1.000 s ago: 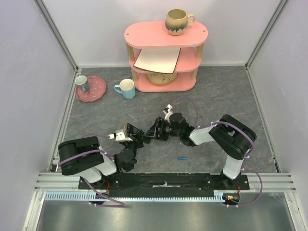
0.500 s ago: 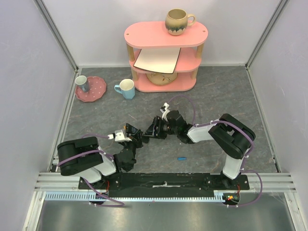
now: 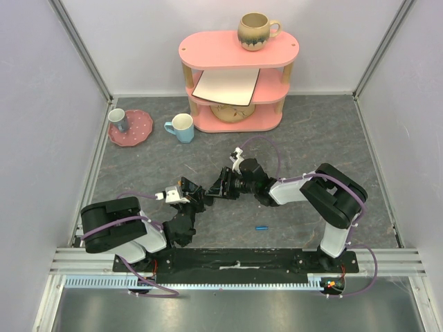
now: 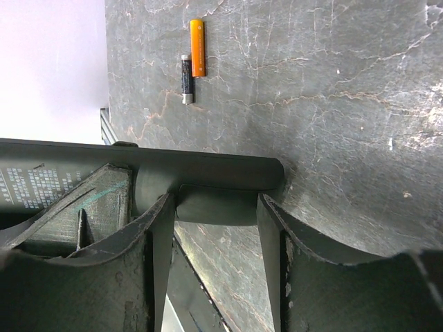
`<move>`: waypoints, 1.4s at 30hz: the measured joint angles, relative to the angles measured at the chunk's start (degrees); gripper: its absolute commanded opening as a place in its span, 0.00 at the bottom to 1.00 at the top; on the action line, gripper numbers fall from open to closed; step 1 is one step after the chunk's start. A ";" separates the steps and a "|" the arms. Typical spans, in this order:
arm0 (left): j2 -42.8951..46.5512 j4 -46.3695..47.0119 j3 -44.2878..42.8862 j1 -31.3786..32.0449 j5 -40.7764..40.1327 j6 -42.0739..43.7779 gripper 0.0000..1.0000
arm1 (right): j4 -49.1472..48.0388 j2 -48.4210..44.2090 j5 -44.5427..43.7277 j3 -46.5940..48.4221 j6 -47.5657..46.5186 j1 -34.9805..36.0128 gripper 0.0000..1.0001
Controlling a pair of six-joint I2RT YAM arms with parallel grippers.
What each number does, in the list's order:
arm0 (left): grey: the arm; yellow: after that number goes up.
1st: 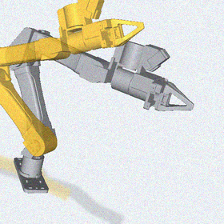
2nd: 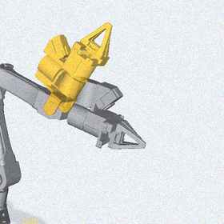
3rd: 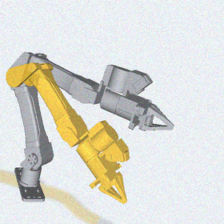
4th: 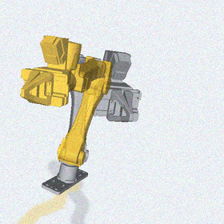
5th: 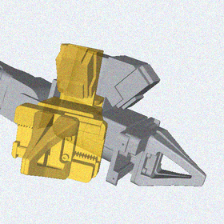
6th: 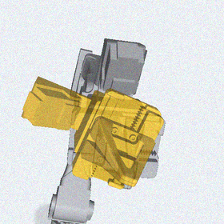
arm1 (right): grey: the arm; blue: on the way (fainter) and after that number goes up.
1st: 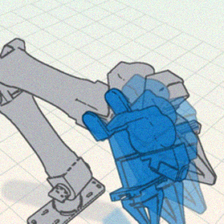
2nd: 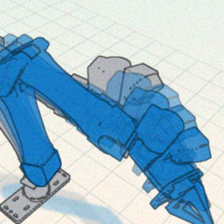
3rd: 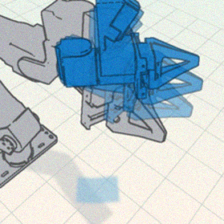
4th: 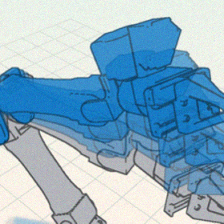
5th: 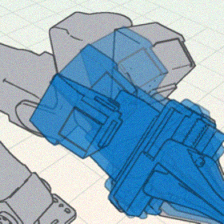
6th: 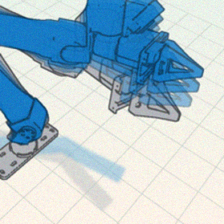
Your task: Load the batteries into the remote control
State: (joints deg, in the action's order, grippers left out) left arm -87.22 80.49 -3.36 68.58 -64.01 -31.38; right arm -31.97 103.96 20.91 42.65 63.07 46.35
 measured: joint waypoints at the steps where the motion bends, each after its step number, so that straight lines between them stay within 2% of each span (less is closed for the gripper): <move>1: 0.02 0.00 0.00 0.00 0.02 0.17 0.02 | -0.02 0.00 0.02 0.00 -0.07 0.00 0.55; 22: 0.55 -0.28 -0.02 0.09 0.66 1.09 0.02 | 1.29 -1.49 -0.63 -0.83 -0.35 -0.24 0.53; 29: 0.83 -0.50 -0.02 0.09 0.63 1.31 0.02 | 5.49 -1.95 -1.77 -3.30 -1.51 -1.44 0.54; 30: 1.01 -0.72 0.00 0.09 0.63 1.36 0.02 | 5.49 -2.03 -1.81 -3.39 -1.62 -1.64 0.56; 31: 1.14 -0.85 0.00 0.09 0.63 1.40 0.02 | 4.76 -2.16 -1.81 -3.85 -1.62 -1.77 0.64; 33: 1.40 -1.20 -0.02 0.09 0.66 1.38 0.02 | 2.54 -3.13 -1.53 -5.77 -0.90 -1.97 0.74; 42: 4.63 -7.28 0.00 0.15 1.05 -4.85 0.02 | -5.31 -4.48 0.68 -8.13 0.90 -2.25 0.82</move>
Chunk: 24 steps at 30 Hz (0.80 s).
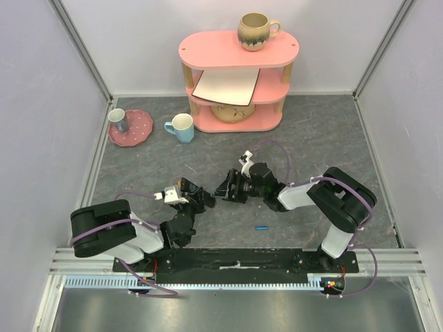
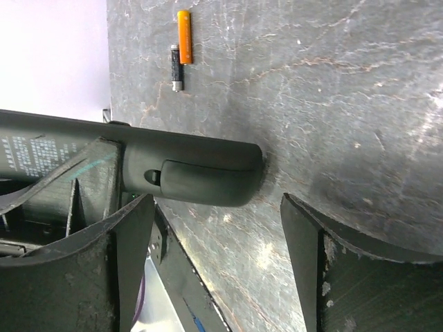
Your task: Load the batteries into the remote control
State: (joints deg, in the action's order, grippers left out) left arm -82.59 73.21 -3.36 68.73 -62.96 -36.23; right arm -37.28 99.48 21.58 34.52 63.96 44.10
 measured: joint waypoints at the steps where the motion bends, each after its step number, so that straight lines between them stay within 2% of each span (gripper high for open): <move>1: 0.37 -0.79 0.00 0.00 0.00 -0.81 0.02 | -0.02 0.13 0.24 0.26 -0.02 0.11 0.83; 10: 0.74 -2.21 0.00 0.00 0.00 -3.41 0.02 | 0.46 3.23 0.87 4.96 -0.42 1.97 0.83; 24: 0.74 -2.29 0.00 -0.02 -0.50 -3.41 0.02 | 2.69 4.07 0.59 6.10 -1.07 2.32 0.69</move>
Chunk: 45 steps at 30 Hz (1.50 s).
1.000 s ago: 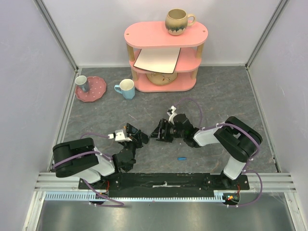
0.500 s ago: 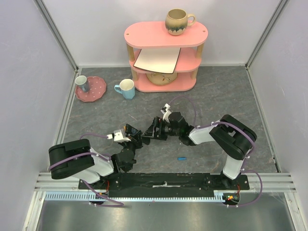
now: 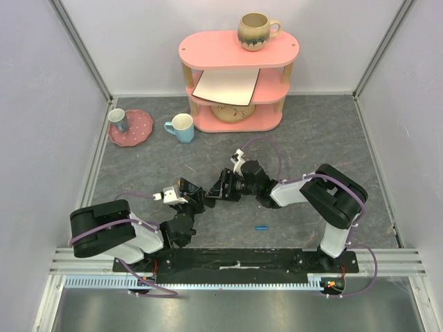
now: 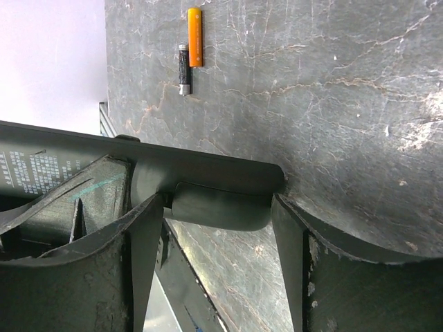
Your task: Load the batteries into the remote control
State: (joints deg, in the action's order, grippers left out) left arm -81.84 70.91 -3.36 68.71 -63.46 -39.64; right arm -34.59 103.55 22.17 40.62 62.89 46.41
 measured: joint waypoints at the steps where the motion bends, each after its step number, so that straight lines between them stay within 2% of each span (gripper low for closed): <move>1: 0.00 0.00 0.00 0.00 -0.13 0.00 0.02 | 0.02 0.09 -0.02 0.09 -0.04 0.00 0.67; 7: 0.00 0.00 0.00 0.00 -1.11 0.09 0.02 | 1.66 0.52 -0.57 1.44 -1.01 0.26 0.56; 15: 0.00 0.37 0.00 0.00 -1.53 1.07 0.02 | 2.36 0.55 -0.90 2.08 -1.44 0.26 0.51; 24: 0.39 0.31 0.13 0.00 -2.34 1.92 0.02 | 3.28 0.39 -1.09 1.42 -1.53 0.13 0.32; 26: 0.61 0.20 0.17 0.00 -2.34 2.10 0.02 | 3.96 0.39 -1.27 0.74 -1.66 0.09 0.30; 27: 0.70 0.11 0.17 0.00 -2.27 2.12 0.02 | 4.35 0.39 -1.46 0.28 -1.66 0.09 0.31; 30: 1.03 -0.37 0.17 0.00 -1.77 2.05 0.02 | 4.63 0.39 -1.44 -1.88 -1.70 0.09 0.50; 31: 1.29 -0.70 0.17 0.00 -1.53 2.01 0.02 | 4.11 0.26 -1.18 -2.45 -1.42 0.09 0.60; 34: 3.76 -2.99 0.22 0.02 0.22 1.75 0.02 | 4.59 -2.62 -1.18 -2.82 -2.99 0.04 0.69; 40: 20.31 -14.73 0.44 0.04 4.52 -1.07 0.02 | 16.50 -16.81 -6.16 -0.79 -12.07 0.07 0.72; 45: 39.21 -33.09 -0.52 -0.15 7.89 -5.55 0.02 | 25.94 -28.83 -12.94 3.10 -19.43 0.09 0.73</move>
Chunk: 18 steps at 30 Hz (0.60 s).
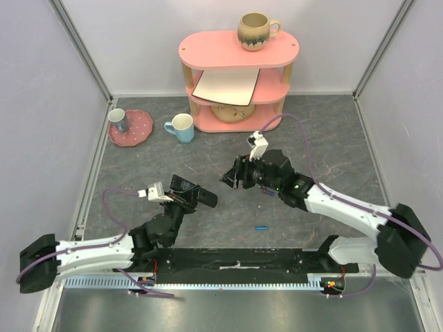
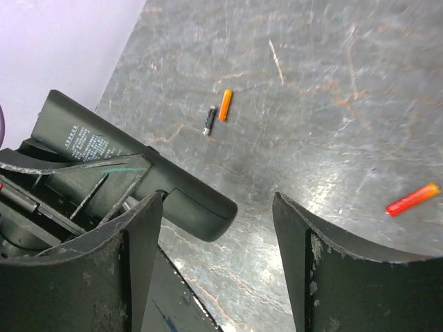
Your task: Load the batteries into the remote control
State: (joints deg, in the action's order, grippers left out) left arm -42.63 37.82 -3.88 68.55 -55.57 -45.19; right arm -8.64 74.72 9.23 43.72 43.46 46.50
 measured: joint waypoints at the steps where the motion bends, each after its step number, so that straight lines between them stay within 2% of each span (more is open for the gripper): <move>1: 2.40 -2.29 -0.15 -0.02 0.59 -0.39 0.02 | 1.16 -1.90 -0.94 0.15 -1.05 0.00 0.73; 6: 17.97 -14.73 -0.98 -0.13 7.52 -0.83 0.02 | 7.72 -10.54 -4.79 0.17 -5.86 0.00 0.75; 11: 29.51 -22.34 -2.75 -0.24 17.14 0.39 0.02 | 13.00 -17.07 -8.00 -0.90 -10.21 0.04 0.75; 14: 33.29 -25.86 -4.61 -0.28 23.65 0.94 0.02 | 15.15 -19.32 -9.27 -1.88 -12.35 0.17 0.75; 18: 33.62 -29.24 -8.26 -0.31 33.33 1.60 0.02 | 17.75 -20.09 -9.84 -3.17 -14.53 0.50 0.74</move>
State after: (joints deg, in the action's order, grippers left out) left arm -9.02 8.58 -12.14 68.25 -22.24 -43.59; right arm 9.10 54.63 -0.60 40.56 28.93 47.00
